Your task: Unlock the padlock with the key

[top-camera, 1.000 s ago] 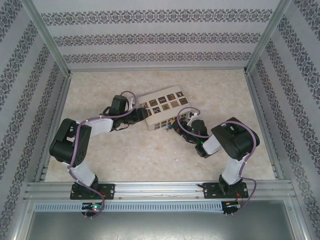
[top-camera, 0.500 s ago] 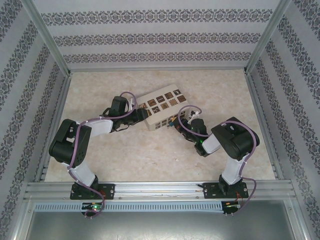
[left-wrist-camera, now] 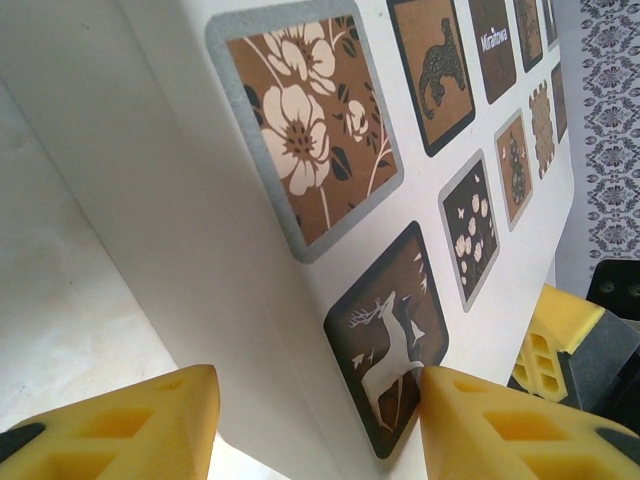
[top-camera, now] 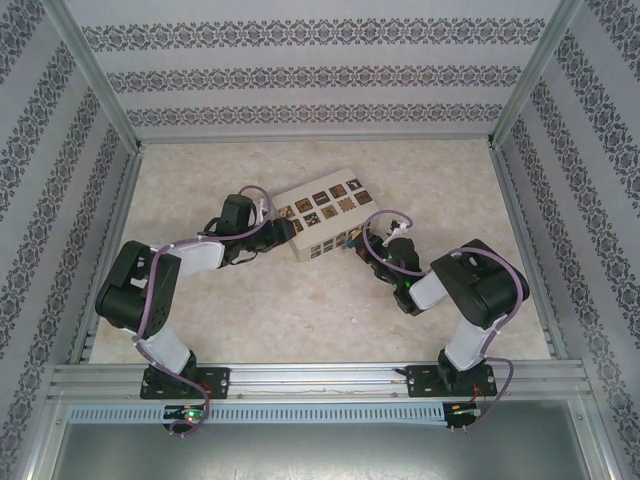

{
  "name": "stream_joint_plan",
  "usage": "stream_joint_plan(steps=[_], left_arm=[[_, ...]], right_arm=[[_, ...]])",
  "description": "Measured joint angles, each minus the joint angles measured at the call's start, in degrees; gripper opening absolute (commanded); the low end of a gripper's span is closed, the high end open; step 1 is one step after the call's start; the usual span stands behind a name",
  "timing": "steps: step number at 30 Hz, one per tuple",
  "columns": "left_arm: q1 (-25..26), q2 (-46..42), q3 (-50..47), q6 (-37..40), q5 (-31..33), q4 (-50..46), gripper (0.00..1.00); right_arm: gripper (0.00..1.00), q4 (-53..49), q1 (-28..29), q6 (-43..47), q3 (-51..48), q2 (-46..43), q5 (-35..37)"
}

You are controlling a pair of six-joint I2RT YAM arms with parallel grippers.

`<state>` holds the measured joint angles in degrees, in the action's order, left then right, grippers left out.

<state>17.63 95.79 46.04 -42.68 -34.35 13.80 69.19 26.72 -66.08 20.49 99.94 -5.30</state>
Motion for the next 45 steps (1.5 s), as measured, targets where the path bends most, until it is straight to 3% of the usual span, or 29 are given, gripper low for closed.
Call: stream_joint_plan(steps=[8, 26, 33, 45], left_arm=[[0.00, -2.69, -0.98, -0.09, 0.13, -3.17, 0.54], [-0.11, -17.31, -4.17, 1.55, 5.31, -8.44, 0.59], [-1.18, -24.87, -4.42, 5.22, 8.22, -13.09, 0.67], [-1.73, -39.85, -4.39, 16.33, 13.70, -24.09, 0.93]], right_arm=[[0.00, -3.50, -0.11, 2.01, -2.05, -6.32, 0.13], [0.00, -19.82, -0.37, 8.28, -2.51, -21.14, 0.04], [0.00, -25.22, -0.37, 10.62, -2.49, -23.78, -0.15], [0.00, -32.33, -0.39, 13.29, -2.45, -27.08, -0.20]])
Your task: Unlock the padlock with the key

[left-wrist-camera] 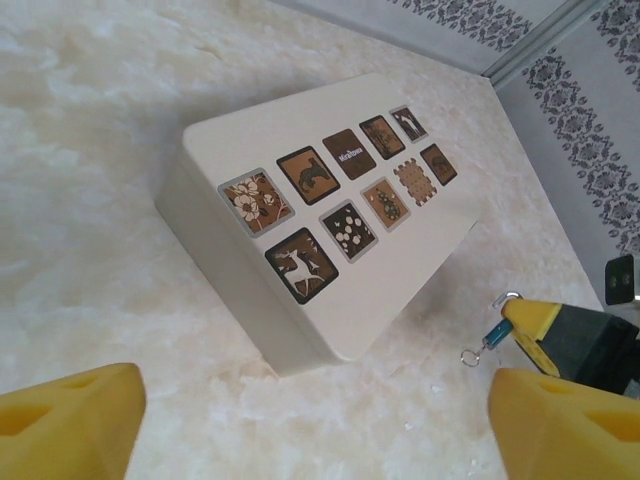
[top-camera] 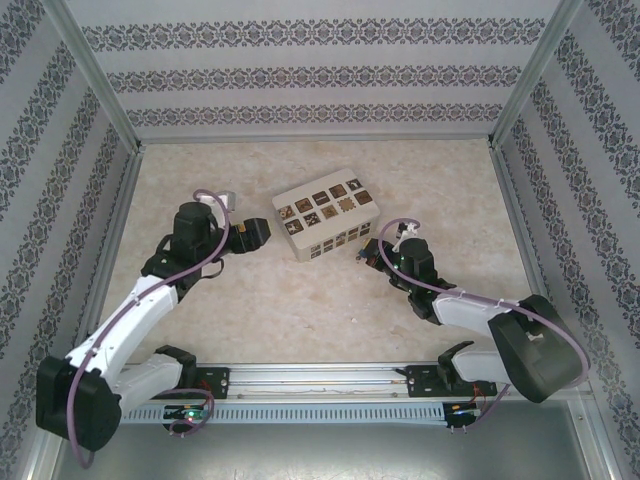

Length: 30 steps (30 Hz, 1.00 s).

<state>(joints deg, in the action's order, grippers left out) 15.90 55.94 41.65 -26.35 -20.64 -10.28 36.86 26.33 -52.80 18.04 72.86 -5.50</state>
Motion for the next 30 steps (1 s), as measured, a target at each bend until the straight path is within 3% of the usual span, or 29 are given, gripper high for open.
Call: stream_joint_plan(steps=[14, 20, 30], left_arm=[[-0.17, -6.95, 3.91, 16.81, 0.00, -11.80, 0.97], [-0.17, -7.63, 0.07, 23.30, 1.95, -9.57, 0.99], [-0.24, -6.86, -4.68, 24.90, 4.24, -7.02, 0.99]], right_arm=[[0.00, -5.51, -1.70, 2.12, 0.00, -4.11, -0.07], [0.00, -8.59, -1.86, 2.69, 1.46, -5.84, -0.07], [0.00, -12.02, -2.14, 4.07, 2.19, -8.92, -0.09]])
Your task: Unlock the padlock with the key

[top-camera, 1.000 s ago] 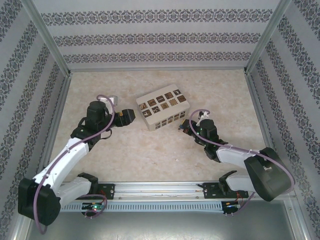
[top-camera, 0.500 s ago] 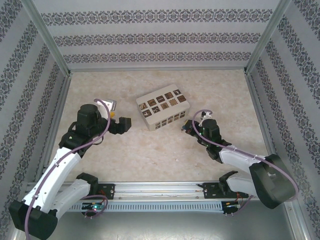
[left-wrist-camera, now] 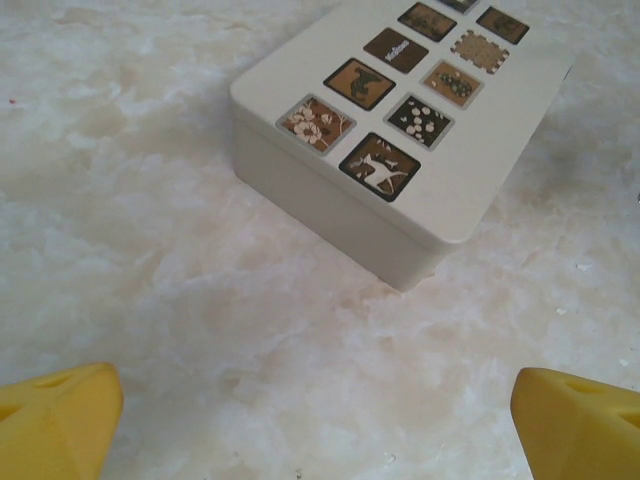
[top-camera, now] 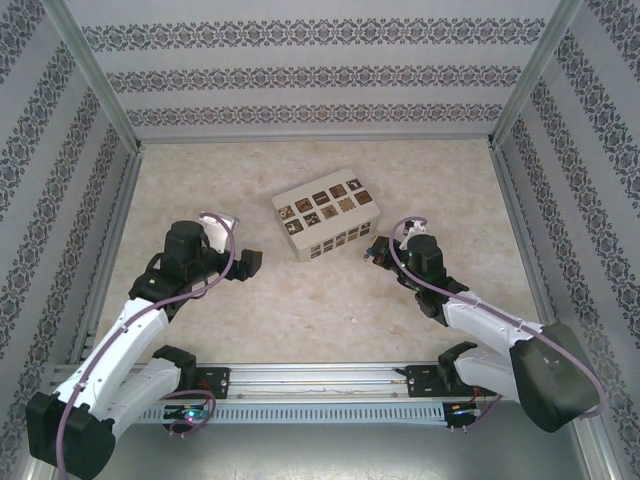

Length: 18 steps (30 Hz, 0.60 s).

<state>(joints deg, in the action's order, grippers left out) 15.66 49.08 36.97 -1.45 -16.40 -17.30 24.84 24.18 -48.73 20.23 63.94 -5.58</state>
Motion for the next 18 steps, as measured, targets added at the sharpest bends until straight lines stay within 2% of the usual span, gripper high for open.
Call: stream_joint_plan(steps=[9, 18], left_arm=[[0.00, 1.99, 0.00, -0.02, -1.09, 1.42, 0.99], [0.00, 1.99, 0.00, -0.02, -1.09, 1.51, 0.99]], right_arm=[[0.00, -6.64, -0.09, 3.17, 1.66, -4.81, -1.57], [0.00, -13.97, -0.46, 6.47, 5.53, -6.10, -7.23]])
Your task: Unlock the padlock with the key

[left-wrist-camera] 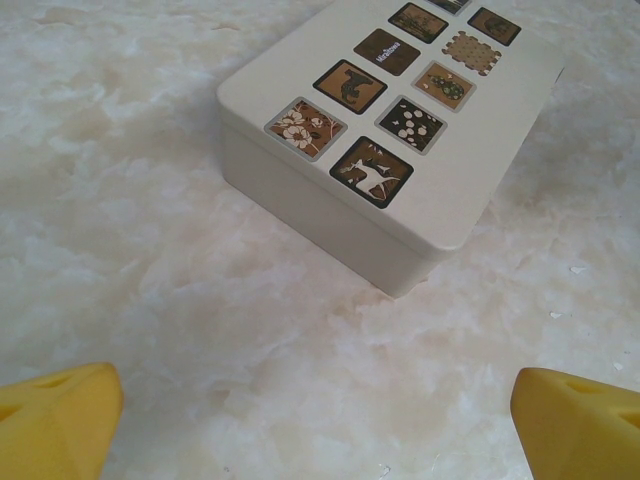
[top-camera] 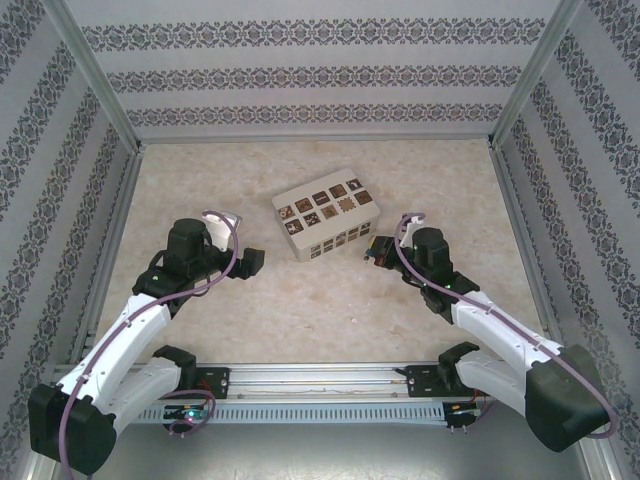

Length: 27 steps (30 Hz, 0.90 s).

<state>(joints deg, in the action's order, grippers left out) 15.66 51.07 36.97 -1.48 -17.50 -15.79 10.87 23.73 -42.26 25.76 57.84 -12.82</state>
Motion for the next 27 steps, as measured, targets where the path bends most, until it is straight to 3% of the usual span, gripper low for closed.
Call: stream_joint_plan(steps=[14, 27], left_arm=[[-0.02, 0.07, 0.00, 0.00, -0.02, 0.02, 0.99], [-0.02, 0.33, -0.02, 0.02, 0.00, 0.26, 0.99]], right_arm=[[0.00, -15.02, 0.00, 0.66, 2.60, -1.11, -8.11], [0.00, -19.54, 1.36, -2.80, 0.96, -1.29, -11.76]])
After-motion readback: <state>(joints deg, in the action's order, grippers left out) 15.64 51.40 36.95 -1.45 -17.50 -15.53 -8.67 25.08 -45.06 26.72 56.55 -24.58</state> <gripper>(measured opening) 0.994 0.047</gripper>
